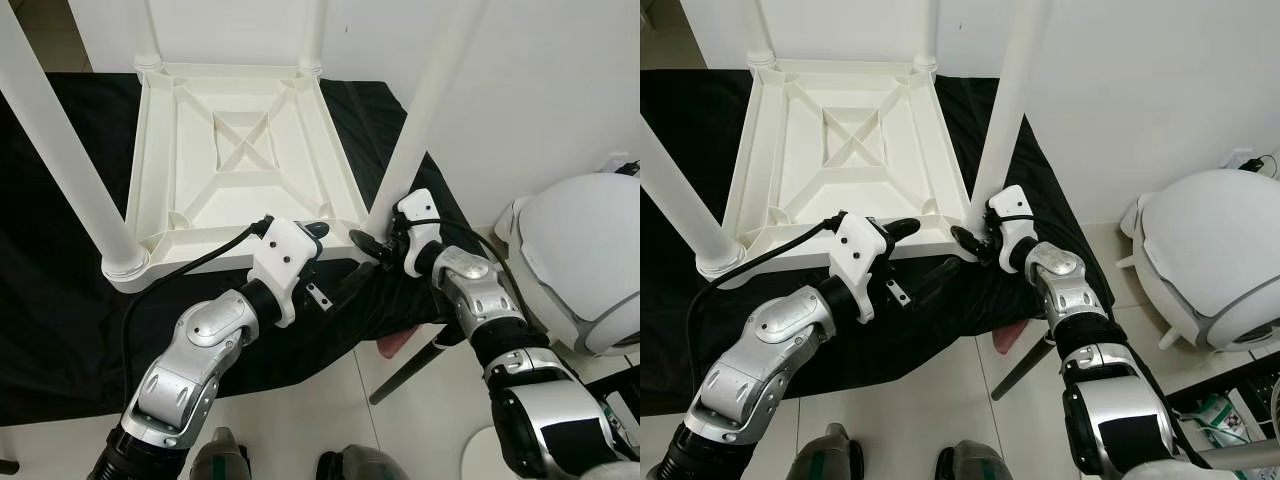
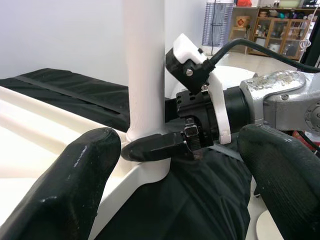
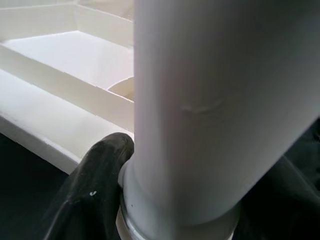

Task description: Building children table

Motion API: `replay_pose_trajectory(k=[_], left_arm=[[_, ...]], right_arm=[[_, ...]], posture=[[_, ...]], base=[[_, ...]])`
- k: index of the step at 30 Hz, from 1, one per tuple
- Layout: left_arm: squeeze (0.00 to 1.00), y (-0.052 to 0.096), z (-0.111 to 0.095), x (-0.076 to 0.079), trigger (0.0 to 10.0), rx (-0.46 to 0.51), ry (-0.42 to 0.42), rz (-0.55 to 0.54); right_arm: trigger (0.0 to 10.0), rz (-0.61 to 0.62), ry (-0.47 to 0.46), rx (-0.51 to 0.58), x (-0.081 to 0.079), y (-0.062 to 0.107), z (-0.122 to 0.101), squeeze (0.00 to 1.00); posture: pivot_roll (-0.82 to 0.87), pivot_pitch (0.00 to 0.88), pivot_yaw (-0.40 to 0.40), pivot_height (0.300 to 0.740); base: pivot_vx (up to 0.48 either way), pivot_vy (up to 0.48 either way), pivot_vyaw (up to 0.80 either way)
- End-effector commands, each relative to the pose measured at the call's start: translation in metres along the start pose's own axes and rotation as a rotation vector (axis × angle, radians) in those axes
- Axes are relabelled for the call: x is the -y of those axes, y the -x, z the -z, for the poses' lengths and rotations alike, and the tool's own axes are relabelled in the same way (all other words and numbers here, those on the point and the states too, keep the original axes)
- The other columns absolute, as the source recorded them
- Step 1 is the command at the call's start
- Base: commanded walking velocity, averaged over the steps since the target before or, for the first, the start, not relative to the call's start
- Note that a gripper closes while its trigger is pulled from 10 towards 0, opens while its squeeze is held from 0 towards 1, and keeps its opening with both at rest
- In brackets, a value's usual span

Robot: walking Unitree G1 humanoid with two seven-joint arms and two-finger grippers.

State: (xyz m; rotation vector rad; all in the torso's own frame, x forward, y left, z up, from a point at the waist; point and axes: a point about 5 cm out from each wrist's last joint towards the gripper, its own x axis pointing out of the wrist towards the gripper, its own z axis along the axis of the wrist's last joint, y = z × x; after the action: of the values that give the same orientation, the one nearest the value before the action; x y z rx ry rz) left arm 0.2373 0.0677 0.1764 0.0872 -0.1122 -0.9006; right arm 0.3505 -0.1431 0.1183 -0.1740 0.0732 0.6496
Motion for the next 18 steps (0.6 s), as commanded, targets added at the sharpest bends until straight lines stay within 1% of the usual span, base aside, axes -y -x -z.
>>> replay_pose_trajectory(k=[1,3,5,7,10,11,12,13,16,18], left_arm=[[0.00,0.000,-0.002,0.002,10.0,0.002,0.004,-0.002],[0.00,0.000,-0.002,0.002,10.0,0.002,0.004,-0.002],[0.00,0.000,-0.001,0.003,10.0,0.001,0.007,0.002],[0.00,-0.001,-0.001,0.003,10.0,0.001,0.008,0.003],[0.00,-0.002,-0.001,0.006,10.0,0.002,0.017,0.012],[0.00,-0.002,-0.001,0.006,10.0,0.002,0.017,0.012],[0.00,-0.002,0.000,0.007,10.0,0.002,0.019,0.015],[0.00,-0.002,0.000,0.007,10.0,0.002,0.019,0.015],[0.00,-0.003,0.000,0.008,10.0,0.003,0.021,0.020],[0.00,-0.003,0.000,0.009,10.0,0.003,0.021,0.020]], right_arm=[[0.0,0.063,-0.042,0.033,-0.001,0.000,-0.003,0.00],[0.0,0.063,-0.042,0.033,-0.001,0.000,-0.003,0.00],[0.0,0.152,-0.110,0.086,-0.008,-0.002,-0.009,0.00],[0.0,0.172,-0.128,0.098,-0.010,-0.003,-0.010,0.00],[0.0,0.387,-0.211,0.116,-0.029,-0.006,-0.016,0.00],[0.0,0.387,-0.211,0.116,-0.029,-0.006,-0.016,0.00],[0.0,0.437,-0.229,0.117,-0.033,-0.006,-0.018,0.00],[0.0,0.437,-0.229,0.117,-0.033,-0.006,-0.018,0.00],[0.0,0.556,-0.278,0.118,-0.043,-0.007,-0.021,0.00],[0.0,0.573,-0.291,0.115,-0.045,-0.007,-0.021,0.00]], posture=[[0.03,0.022,-0.074,0.740],[0.03,0.022,-0.074,0.740],[0.03,0.024,-0.077,0.740],[0.03,0.024,-0.077,0.740],[0.02,0.023,-0.082,0.740],[0.02,0.023,-0.082,0.740],[0.02,0.021,-0.082,0.740],[0.02,0.021,-0.082,0.740],[0.02,0.019,-0.083,0.740],[0.02,0.019,-0.083,0.740]], base=[[0.000,0.000,0.00],[0.000,0.000,0.00],[0.000,0.000,0.00],[0.000,0.000,0.00],[0.000,0.000,0.00],[0.000,0.000,0.00],[0.000,0.000,0.00],[0.000,0.000,0.00],[0.000,0.000,0.00],[0.000,0.000,0.00]])
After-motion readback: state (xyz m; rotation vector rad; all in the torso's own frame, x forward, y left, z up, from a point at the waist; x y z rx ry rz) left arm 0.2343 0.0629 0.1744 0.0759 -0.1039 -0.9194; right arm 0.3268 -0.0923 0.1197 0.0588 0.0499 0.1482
